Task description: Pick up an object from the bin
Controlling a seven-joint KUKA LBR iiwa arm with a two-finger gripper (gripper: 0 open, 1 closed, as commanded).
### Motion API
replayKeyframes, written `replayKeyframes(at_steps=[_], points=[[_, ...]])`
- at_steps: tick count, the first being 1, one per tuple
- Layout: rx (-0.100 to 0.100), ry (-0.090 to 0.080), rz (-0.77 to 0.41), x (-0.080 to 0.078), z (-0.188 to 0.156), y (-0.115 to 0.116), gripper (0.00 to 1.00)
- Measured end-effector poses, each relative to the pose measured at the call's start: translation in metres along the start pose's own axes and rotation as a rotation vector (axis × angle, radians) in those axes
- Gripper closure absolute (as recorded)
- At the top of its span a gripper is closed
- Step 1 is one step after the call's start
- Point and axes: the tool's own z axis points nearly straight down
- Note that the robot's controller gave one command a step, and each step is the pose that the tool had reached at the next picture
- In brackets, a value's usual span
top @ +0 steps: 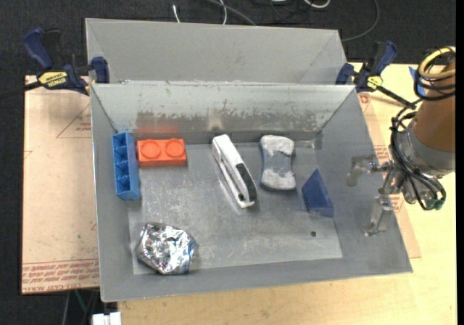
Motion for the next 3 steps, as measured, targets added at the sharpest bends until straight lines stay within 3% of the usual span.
replayKeyframes(at_steps=[1,2,3], points=[[0.002,-0.007,-0.005,-0.002,-0.003,0.001,0.0],[0.0,-0.011,0.196,-0.044,0.131,0.011,0.0],[0.0,-0.021,0.394,-0.041,0.078,0.015,0.0]])
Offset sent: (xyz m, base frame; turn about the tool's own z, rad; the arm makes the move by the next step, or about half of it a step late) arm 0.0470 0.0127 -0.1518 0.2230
